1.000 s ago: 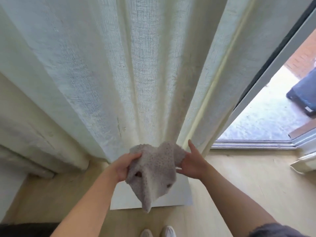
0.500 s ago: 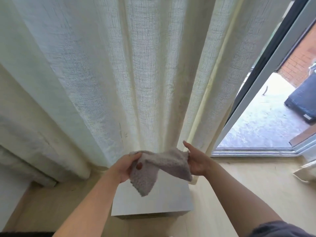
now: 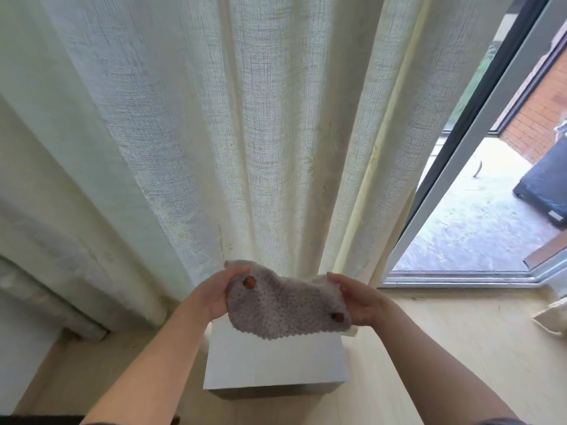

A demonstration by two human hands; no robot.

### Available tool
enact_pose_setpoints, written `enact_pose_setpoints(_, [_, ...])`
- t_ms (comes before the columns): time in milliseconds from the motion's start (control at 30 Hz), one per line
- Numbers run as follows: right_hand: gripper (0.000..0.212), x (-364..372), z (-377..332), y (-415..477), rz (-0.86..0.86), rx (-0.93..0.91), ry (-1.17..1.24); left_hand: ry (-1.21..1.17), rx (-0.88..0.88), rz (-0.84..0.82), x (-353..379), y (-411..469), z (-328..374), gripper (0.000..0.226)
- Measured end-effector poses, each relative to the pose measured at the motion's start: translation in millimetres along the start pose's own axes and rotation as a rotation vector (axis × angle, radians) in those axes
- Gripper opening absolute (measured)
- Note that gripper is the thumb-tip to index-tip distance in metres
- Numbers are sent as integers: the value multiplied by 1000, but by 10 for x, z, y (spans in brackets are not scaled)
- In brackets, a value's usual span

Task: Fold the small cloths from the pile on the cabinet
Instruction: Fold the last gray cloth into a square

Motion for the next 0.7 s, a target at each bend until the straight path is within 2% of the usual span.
enact_pose_setpoints(67, [36,32,-55,-30,-42,-51,-48,51,22,-34,20,-35,32,12])
enact_pose_setpoints(133, [30,-1,-63,-60,17,-71,-47,126,49,40,-64,-27,48,15])
enact_pose_setpoints(200, [29,-99,-111,-96,160,-88,-96,295,87,147,-186,-7,94,18])
enact_pose_setpoints(300, [18,-198,-219,-213,381,-155,-242,688,170,310,-341,5,293,30])
enact_pose_setpoints(367, [6,-237,-290,-270,456,-225,-247,764,233,401,-350,-62,435,43])
enact_pose_setpoints(433, [26,-250,-361,-323,463,-303,-252,682,291,303,-236,-97,504,61])
enact_pose_setpoints(500, [35,-186,-407,-405,496,-356,-390,763,340,73,-58,-97,505,65])
enact_pose_setpoints(567, [20,-142,-473,-494,612,-423,-598,1089,414,-67,20,-72,505,43])
enact_pose_setpoints(633, [10,-81,-570,-595,746,-512,-782,1376,498,-83,41,-72,566,11])
enact_pose_setpoints(667, [11,-48,-628,-637,793,-564,-846,1460,529,-70,31,-69,597,9])
enact_pose_setpoints(700, [9,3,-688,-691,826,-622,-900,1534,561,-43,22,-66,637,15])
Point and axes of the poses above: each hand's wrist, its own y-axis towards the middle knuckle, its own x-axis out of the palm, z = x × y, the point moved 8 cm from there along y, towards the middle knuckle, and after that the axes turned 14 degrees about x, right-handed, at the moved point
